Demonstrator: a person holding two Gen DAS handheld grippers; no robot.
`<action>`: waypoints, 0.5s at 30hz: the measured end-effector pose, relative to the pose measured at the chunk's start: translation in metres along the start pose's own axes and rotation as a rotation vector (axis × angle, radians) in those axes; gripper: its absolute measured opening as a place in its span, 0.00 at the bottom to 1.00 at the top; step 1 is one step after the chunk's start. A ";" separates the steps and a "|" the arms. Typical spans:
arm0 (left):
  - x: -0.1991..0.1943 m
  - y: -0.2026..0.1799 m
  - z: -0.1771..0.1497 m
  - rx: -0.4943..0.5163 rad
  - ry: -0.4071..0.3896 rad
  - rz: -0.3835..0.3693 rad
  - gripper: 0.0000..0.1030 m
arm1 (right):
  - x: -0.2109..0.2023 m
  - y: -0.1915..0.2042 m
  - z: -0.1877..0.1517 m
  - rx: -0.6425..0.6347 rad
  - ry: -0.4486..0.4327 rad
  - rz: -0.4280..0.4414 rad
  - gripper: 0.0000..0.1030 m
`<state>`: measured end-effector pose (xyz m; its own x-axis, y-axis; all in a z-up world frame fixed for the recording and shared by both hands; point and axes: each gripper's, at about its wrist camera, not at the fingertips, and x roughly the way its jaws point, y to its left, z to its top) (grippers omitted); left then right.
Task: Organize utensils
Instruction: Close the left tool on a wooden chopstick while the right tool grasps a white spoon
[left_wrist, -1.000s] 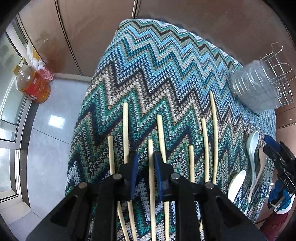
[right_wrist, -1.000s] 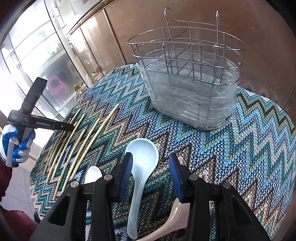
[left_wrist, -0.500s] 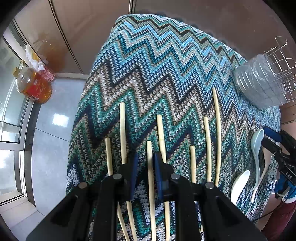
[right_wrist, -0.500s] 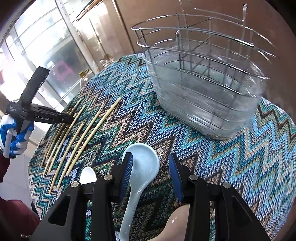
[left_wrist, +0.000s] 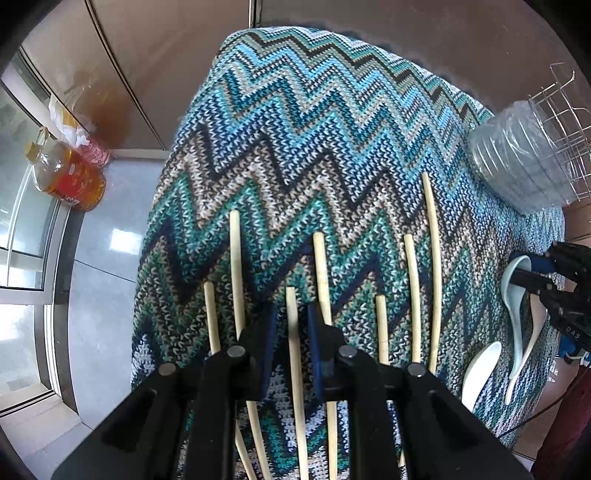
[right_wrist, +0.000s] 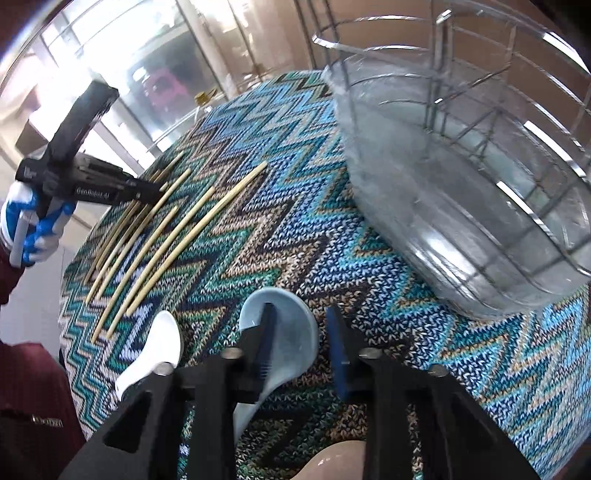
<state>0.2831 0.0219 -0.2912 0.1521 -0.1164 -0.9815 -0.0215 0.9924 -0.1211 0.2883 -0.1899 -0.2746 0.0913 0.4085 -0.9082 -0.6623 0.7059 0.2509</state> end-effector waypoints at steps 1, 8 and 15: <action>0.000 0.000 0.000 -0.002 -0.002 0.001 0.13 | 0.000 0.001 -0.001 -0.008 -0.002 0.005 0.12; -0.002 0.008 -0.006 -0.017 -0.036 -0.015 0.06 | -0.013 0.017 -0.012 -0.054 -0.050 -0.041 0.07; -0.009 0.023 -0.019 -0.051 -0.093 -0.068 0.05 | -0.047 0.043 -0.025 -0.058 -0.138 -0.123 0.07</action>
<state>0.2620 0.0446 -0.2876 0.2455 -0.1766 -0.9532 -0.0576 0.9789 -0.1962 0.2362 -0.1933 -0.2292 0.2725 0.3993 -0.8754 -0.6814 0.7224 0.1174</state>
